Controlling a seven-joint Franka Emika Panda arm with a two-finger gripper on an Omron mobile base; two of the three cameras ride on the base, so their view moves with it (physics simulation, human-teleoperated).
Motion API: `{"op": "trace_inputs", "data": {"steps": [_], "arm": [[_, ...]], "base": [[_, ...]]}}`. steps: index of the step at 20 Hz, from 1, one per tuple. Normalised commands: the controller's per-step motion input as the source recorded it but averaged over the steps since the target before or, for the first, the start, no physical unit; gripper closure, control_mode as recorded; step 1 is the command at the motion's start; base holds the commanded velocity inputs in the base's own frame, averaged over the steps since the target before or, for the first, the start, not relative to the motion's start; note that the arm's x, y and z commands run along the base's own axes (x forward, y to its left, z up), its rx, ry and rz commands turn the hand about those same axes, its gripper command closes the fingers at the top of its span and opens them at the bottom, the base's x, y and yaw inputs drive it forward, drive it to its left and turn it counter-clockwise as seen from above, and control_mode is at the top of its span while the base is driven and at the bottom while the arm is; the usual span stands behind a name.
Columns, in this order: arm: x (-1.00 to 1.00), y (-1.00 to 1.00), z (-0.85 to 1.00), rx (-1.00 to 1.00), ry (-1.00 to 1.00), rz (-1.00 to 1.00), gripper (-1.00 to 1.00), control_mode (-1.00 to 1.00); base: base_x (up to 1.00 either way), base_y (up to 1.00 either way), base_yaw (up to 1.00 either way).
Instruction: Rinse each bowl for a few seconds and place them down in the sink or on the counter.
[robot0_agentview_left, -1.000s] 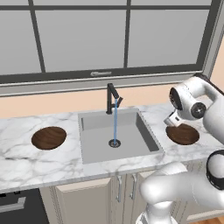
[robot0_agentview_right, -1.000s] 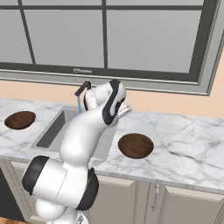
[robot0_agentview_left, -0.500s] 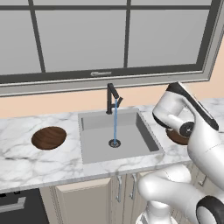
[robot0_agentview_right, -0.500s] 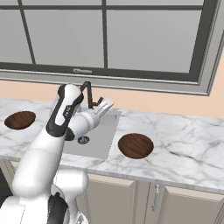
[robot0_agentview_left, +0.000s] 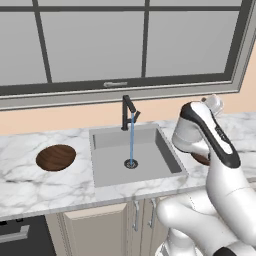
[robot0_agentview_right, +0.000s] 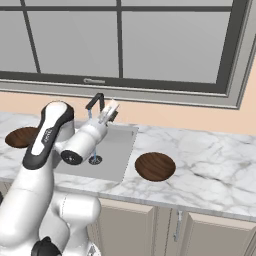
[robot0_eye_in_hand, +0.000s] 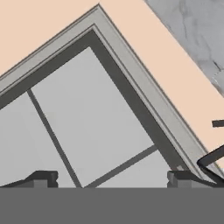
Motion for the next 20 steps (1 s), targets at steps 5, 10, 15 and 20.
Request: {"op": "trace_inputs", "data": {"steps": [5, 10, 15, 20], "arm": [[-0.21, 0.08, 0.73, 0.0, -0.02, 0.07, -1.0, -1.0], [-0.48, 0.04, 0.4, 0.11, -0.04, -0.03, -1.0, -1.0], [-0.5, 0.0, 0.45, 0.09, -0.07, -0.03, -1.0, -1.0], [-0.21, 0.05, 0.58, 0.11, -0.02, 0.01, -1.0, -1.0]], "base": [[0.0, 0.0, 0.0], [0.0, 0.0, 0.0], [0.0, 0.0, 0.0], [0.0, 0.0, 0.0]]}}
